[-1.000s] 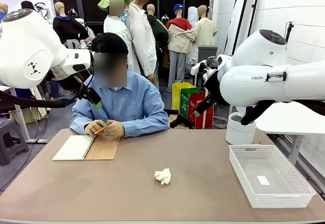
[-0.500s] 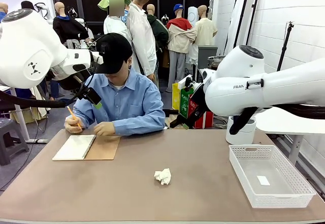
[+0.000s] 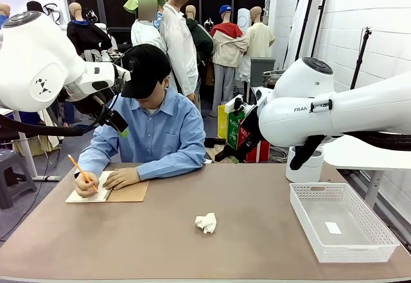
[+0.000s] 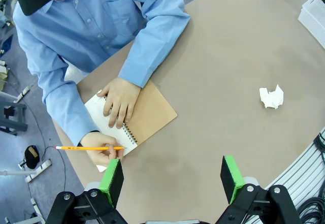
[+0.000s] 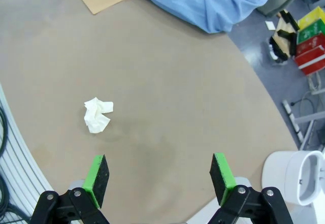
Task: Sort the paper based on its condition.
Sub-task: If a person hands you a paper, place it in the Organizing basket , and if it's crumpled, put it in the Trash can.
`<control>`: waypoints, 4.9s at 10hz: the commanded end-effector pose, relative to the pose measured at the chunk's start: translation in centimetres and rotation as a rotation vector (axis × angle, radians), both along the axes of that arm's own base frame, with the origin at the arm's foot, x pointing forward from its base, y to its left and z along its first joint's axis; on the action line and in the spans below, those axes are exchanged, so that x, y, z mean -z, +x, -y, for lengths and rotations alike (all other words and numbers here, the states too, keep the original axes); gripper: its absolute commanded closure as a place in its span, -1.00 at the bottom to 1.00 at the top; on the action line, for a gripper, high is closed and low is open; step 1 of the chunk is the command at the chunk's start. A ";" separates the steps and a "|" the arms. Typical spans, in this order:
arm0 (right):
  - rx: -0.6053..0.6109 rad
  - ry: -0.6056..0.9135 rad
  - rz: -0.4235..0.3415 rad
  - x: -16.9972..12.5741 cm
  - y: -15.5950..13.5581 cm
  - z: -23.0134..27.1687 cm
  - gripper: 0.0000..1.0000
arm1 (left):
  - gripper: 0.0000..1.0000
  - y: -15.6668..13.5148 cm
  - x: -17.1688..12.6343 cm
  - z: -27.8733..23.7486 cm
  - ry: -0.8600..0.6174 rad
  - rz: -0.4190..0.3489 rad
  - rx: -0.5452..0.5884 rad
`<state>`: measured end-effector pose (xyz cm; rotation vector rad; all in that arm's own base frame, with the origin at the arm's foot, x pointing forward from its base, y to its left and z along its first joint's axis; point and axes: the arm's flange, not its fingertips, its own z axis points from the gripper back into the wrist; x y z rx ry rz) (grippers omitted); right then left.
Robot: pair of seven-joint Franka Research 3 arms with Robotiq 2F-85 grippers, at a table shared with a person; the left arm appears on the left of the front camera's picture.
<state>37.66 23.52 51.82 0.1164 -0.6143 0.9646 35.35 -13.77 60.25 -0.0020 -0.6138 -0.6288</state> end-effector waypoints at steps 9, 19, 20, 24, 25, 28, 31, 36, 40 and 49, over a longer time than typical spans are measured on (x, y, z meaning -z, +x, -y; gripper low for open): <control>-0.136 -0.102 -0.180 9.9 2.7 -8.5 -1.00 | -1.00 -0.1 -0.1 -0.1 -0.001 0.002 0.008; -0.260 -0.235 -0.341 17.7 3.2 -12.2 -1.00 | -1.00 -0.1 -0.1 -0.1 -0.001 0.002 0.008; -0.265 -0.244 -0.349 18.1 3.3 -12.5 -1.00 | -1.00 -0.1 -0.1 -0.1 -0.001 0.002 0.008; -0.277 -0.264 -0.365 19.0 3.7 -13.0 -1.00 | -1.00 -0.1 -0.1 -0.1 -0.001 0.002 0.008; -0.276 -0.282 -0.371 19.3 3.9 -13.2 -1.00 | -1.00 -0.1 -0.1 -0.1 -0.001 0.002 0.008; -0.277 -0.291 -0.389 20.2 4.4 -13.8 -1.00 | -1.00 -0.1 -0.1 -0.1 -0.001 0.002 0.008; -0.281 -0.309 -0.410 20.5 4.7 -14.1 -1.00 | -1.00 -0.1 -0.1 -0.1 -0.001 0.002 0.008; -0.268 -0.337 -0.457 20.6 4.9 -14.3 0.05 | -1.00 -0.1 -0.1 -0.1 -0.001 0.002 0.008; -0.264 -0.334 -0.467 20.6 4.9 -14.2 1.00 | -1.00 -0.1 -0.1 -0.1 -0.001 0.002 0.008; -0.021 -0.272 -0.343 5.9 5.3 -2.6 1.00 | -1.00 -0.1 -0.1 -0.1 -0.001 0.002 0.008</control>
